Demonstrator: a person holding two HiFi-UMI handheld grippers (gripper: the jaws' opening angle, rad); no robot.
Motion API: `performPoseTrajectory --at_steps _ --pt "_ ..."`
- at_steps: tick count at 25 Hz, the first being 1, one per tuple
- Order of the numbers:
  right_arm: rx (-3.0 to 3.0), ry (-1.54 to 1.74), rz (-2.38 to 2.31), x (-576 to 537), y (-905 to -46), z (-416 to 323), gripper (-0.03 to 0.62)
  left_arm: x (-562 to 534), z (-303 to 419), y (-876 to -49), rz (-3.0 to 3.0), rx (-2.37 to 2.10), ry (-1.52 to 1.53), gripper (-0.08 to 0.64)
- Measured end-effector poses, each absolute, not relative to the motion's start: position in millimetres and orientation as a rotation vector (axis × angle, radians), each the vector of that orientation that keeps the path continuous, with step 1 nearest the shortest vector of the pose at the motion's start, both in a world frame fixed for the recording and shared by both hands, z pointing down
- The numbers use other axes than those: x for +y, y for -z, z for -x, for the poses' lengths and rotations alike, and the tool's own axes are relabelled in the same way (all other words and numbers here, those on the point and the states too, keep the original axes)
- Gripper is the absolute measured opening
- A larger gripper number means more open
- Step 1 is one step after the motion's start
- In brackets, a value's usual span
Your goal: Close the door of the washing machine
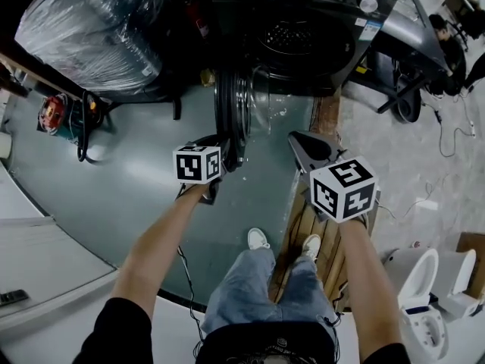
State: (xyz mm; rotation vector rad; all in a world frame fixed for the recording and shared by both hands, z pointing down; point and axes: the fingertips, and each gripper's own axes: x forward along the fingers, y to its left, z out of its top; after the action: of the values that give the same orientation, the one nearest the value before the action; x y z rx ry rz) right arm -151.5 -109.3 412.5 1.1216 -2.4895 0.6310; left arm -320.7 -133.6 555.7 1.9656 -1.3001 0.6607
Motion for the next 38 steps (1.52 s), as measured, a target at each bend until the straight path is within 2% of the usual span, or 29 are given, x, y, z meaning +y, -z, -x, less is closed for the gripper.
performPoseTrajectory --at_steps 38 --pt "-2.584 -0.655 -1.032 -189.6 -442.7 -54.6 0.021 -196.3 112.1 -556.0 -1.687 -1.531 -0.397 0.166"
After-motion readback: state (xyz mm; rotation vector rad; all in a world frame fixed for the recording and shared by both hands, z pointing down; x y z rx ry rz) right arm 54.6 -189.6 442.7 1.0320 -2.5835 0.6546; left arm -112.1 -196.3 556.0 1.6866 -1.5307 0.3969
